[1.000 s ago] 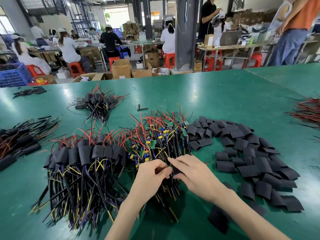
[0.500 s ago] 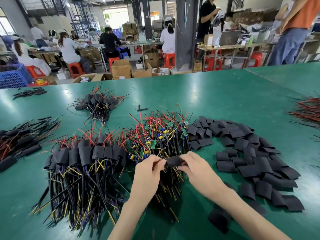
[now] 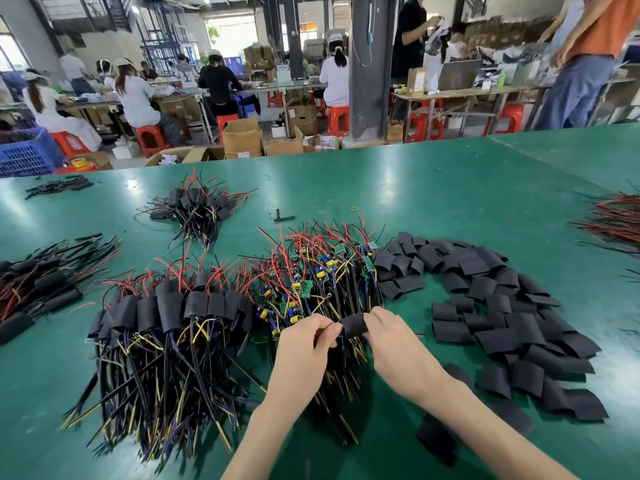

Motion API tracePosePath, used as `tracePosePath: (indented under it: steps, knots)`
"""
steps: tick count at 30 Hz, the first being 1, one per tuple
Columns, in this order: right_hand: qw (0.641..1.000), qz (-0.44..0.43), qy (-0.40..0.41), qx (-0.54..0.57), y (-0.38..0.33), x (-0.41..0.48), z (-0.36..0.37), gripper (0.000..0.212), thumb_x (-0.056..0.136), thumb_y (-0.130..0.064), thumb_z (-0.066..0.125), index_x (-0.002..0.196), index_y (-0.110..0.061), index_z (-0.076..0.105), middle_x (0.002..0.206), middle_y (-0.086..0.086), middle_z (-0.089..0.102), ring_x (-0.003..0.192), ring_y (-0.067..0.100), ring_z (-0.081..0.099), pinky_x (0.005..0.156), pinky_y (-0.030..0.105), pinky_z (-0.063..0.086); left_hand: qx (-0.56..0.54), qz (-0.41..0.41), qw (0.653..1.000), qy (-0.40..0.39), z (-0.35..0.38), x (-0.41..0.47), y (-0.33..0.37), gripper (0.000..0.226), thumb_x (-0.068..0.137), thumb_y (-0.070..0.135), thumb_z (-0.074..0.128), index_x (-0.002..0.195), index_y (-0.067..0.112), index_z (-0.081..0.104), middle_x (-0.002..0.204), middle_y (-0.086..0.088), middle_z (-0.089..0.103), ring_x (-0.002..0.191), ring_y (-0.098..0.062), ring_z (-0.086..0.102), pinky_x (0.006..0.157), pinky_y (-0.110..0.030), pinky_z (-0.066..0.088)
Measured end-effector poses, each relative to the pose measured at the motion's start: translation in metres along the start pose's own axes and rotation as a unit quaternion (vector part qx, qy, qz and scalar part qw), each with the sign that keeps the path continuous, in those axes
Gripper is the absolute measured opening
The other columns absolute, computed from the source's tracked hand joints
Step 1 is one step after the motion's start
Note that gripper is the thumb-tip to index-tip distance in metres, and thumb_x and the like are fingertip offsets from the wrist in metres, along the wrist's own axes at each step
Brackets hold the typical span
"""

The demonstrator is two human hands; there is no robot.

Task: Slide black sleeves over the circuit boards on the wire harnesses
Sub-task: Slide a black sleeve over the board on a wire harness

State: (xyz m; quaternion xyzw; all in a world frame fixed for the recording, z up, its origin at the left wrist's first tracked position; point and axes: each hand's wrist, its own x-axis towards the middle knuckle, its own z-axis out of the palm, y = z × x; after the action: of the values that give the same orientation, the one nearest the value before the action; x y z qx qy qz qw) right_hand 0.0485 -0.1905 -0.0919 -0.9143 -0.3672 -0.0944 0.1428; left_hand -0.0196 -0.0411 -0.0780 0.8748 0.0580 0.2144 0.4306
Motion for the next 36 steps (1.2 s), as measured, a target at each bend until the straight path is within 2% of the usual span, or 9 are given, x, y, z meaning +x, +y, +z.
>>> tracePosePath:
  steps: [3,6,11,16,22,27,31,33,36]
  knots:
    - [1.000,-0.001,-0.007,0.025,-0.007,-0.001,-0.003,0.017,0.084,0.002,0.046,0.096,-0.010,0.049,0.099,0.006,0.046,0.085,0.025,0.047,0.073,0.024,0.027,0.011,0.009,1.000,0.008,0.001,-0.001,-0.001,0.027,0.091,0.014,0.061,0.068,0.027,0.056,0.061,0.013,0.059,0.059,0.002,0.052,0.056,-0.009,0.034]
    - [1.000,-0.018,0.016,0.010,-0.011,-0.001,-0.009,0.022,0.070,0.000,0.066,0.085,-0.011,0.054,0.086,0.004,0.051,0.074,0.021,0.052,0.067,0.024,0.042,0.023,0.015,1.000,0.004,0.001,0.000,-0.004,0.025,0.090,0.011,0.062,0.069,0.024,0.056,0.065,0.008,0.061,0.063,-0.005,0.051,0.058,-0.017,0.037]
    - [0.997,-0.038,0.011,0.062,-0.009,-0.003,-0.006,0.014,0.091,-0.002,0.044,0.103,-0.006,0.049,0.100,0.006,0.044,0.088,0.023,0.045,0.072,0.020,0.022,0.022,0.023,0.999,0.007,-0.003,0.001,-0.006,0.020,0.089,0.010,0.062,0.071,0.019,0.058,0.067,0.006,0.060,0.062,-0.005,0.048,0.059,-0.017,0.036]
    - [0.961,0.009,0.046,0.272,-0.009,-0.001,-0.018,0.023,0.094,-0.018,0.053,0.117,-0.014,0.052,0.088,-0.011,0.044,0.071,0.000,0.042,0.069,0.017,0.029,0.013,0.035,0.999,-0.005,-0.002,-0.001,-0.003,0.014,0.094,0.016,0.056,0.081,0.019,0.059,0.064,0.004,0.057,0.056,-0.010,0.046,0.058,-0.027,0.039]
    - [0.919,0.049,0.069,0.386,-0.004,0.003,-0.023,0.023,0.092,-0.008,0.056,0.108,-0.024,0.059,0.065,0.000,0.052,0.056,0.005,0.037,0.056,0.019,0.033,-0.011,0.022,1.000,0.011,0.002,-0.005,0.001,0.016,0.098,0.017,0.049,0.084,0.025,0.050,0.060,0.016,0.059,0.047,-0.002,0.048,0.048,-0.010,0.032]
    - [0.910,0.063,0.067,0.405,0.002,0.003,-0.022,0.023,0.092,-0.012,0.057,0.104,-0.032,0.059,0.067,-0.002,0.057,0.051,0.002,0.042,0.053,0.015,0.035,-0.074,-0.008,0.997,0.035,0.000,-0.005,0.003,0.013,0.101,0.017,0.041,0.091,0.025,0.043,0.063,-0.001,0.062,0.048,-0.005,0.045,0.054,-0.021,0.040]
    - [0.905,0.042,0.046,0.421,0.001,0.004,-0.021,0.032,0.084,-0.007,0.067,0.111,-0.025,0.061,0.090,-0.009,0.067,0.079,0.003,0.059,0.076,0.014,0.046,-0.149,-0.063,0.987,-0.008,-0.003,-0.002,0.007,0.009,0.095,0.013,0.054,0.094,0.021,0.057,0.075,0.002,0.069,0.060,-0.006,0.055,0.061,-0.020,0.042]
    - [0.925,0.037,0.048,0.376,0.001,0.004,-0.019,0.037,0.083,-0.009,0.068,0.116,-0.024,0.062,0.098,-0.005,0.067,0.089,0.007,0.060,0.083,0.015,0.045,-0.150,-0.068,0.986,-0.019,-0.004,-0.002,0.007,0.010,0.088,0.010,0.063,0.088,0.020,0.064,0.076,0.004,0.070,0.070,-0.007,0.063,0.068,-0.017,0.047]
    - [0.954,0.006,0.047,0.296,0.004,0.005,-0.019,0.044,0.088,-0.017,0.064,0.130,-0.027,0.054,0.089,-0.001,0.058,0.081,0.010,0.052,0.079,0.015,0.040,-0.143,-0.059,0.988,-0.012,-0.006,-0.002,0.007,0.011,0.081,0.007,0.071,0.084,0.017,0.068,0.074,0.005,0.069,0.069,-0.008,0.061,0.066,-0.014,0.047]
